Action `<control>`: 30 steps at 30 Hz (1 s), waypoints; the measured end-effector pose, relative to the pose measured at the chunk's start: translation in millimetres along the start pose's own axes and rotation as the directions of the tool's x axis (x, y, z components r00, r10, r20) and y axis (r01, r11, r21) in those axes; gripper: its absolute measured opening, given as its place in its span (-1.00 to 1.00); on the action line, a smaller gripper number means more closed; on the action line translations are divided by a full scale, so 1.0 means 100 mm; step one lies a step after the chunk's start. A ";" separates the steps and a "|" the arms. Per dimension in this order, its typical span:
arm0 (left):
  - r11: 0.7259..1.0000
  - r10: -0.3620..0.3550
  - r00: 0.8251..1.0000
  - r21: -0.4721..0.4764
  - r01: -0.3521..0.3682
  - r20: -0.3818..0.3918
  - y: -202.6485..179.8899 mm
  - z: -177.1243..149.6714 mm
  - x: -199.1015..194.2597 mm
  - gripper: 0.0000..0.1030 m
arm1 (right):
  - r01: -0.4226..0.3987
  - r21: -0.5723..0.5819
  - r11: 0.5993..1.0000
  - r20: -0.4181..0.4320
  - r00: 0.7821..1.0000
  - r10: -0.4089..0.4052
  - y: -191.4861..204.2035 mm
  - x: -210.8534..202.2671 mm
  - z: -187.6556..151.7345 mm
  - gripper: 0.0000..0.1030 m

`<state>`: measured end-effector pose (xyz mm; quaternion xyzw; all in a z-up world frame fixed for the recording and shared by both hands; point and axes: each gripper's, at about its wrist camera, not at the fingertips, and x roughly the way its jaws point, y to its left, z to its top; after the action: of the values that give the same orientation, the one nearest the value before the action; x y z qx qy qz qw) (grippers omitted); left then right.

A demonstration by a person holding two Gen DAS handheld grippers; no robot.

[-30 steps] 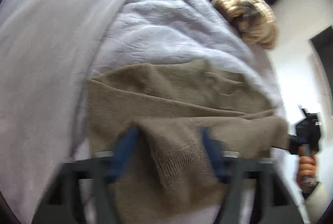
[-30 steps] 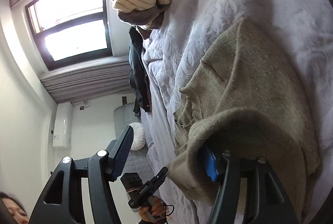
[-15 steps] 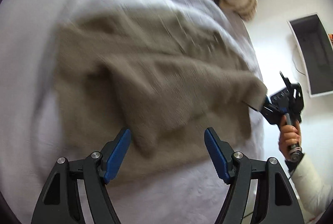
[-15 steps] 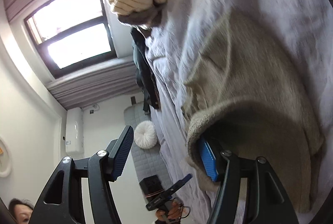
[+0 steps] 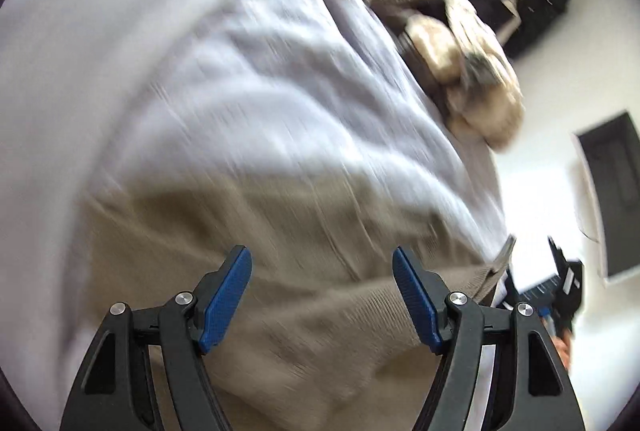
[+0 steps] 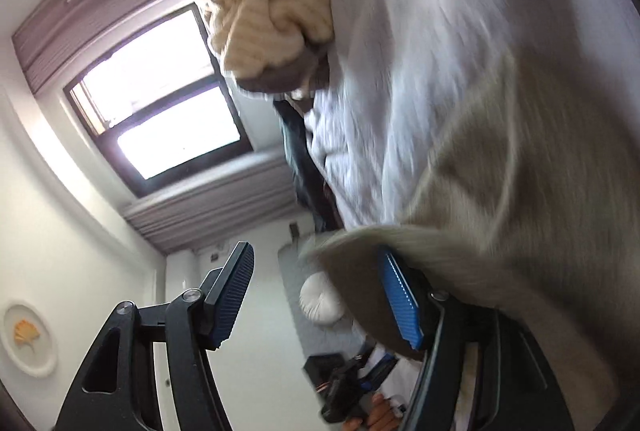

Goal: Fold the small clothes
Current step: 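Lay the hem over the body and open both grippers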

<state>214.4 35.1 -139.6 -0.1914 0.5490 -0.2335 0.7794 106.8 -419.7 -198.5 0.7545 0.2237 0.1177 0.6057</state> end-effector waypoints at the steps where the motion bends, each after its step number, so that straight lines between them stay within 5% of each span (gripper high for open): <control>1: 1.000 0.006 1.000 0.013 -0.006 0.014 0.02 0.04 -0.07 0.43 | 0.049 -0.041 0.998 0.014 0.999 -0.049 0.08 -0.02 0.01 0.34; 4: 0.990 0.032 0.999 0.138 -0.033 0.005 -0.05 0.02 -0.30 0.43 | 0.180 -0.179 0.967 -0.014 0.983 -0.185 0.29 -0.03 -0.05 0.34; 6: 0.975 0.037 0.994 0.221 -0.015 -0.099 -0.04 -0.16 -0.33 0.43 | 0.299 -0.308 0.903 -0.054 0.942 -0.331 0.38 -0.01 -0.18 0.33; 8: 0.966 0.038 0.981 0.258 0.013 -0.191 0.00 -0.38 -0.29 0.43 | 0.398 -0.430 0.810 -0.080 0.877 -0.474 0.37 0.03 -0.36 0.21; 10: 0.966 0.013 0.957 0.250 0.063 -0.291 0.02 -0.62 -0.19 0.43 | 0.439 -0.506 0.743 -0.102 0.825 -0.557 0.30 0.09 -0.51 -0.39; 12: 0.967 -0.010 0.926 0.233 0.105 -0.377 0.04 -0.85 -0.04 0.43 | 0.504 -0.575 0.644 -0.079 0.750 -0.657 0.18 0.16 -0.66 -0.65; 14: 0.965 -0.046 0.896 0.211 0.154 -0.442 0.00 -0.98 0.16 0.43 | 0.546 -0.629 0.554 -0.032 0.694 -0.719 0.12 0.26 -0.73 -0.69; 15: 0.964 -0.063 0.891 0.203 0.170 -0.449 -0.04 -0.99 0.23 0.43 | 0.549 -0.646 0.530 -0.017 0.684 -0.729 0.13 0.31 -0.74 -0.69; 17: 0.961 -0.084 0.895 0.201 0.188 -0.438 -0.13 -0.97 0.32 0.43 | 0.546 -0.682 0.487 0.016 0.676 -0.736 0.18 0.44 -0.74 -0.69; 20: 0.967 -0.099 0.944 0.193 0.166 -0.315 -0.23 -0.65 0.35 0.43 | 0.548 -0.691 0.471 0.052 0.688 -0.724 0.29 0.63 -0.65 -0.69; 24: 0.991 -0.073 0.990 0.102 0.086 -0.123 -0.11 -0.17 0.26 0.43 | 0.572 -0.638 0.515 0.096 0.723 -0.684 0.42 0.72 -0.43 -0.69; 30: 0.998 0.065 0.998 0.002 -0.065 0.022 0.25 0.24 -0.04 0.43 | 0.617 -0.508 0.601 0.167 0.755 -0.634 0.53 0.50 -0.07 -0.65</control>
<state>239.6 59.0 -143.1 -0.1750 0.5459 -0.2064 0.7929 157.1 -398.2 -150.4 0.4266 0.4405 -0.0325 0.7892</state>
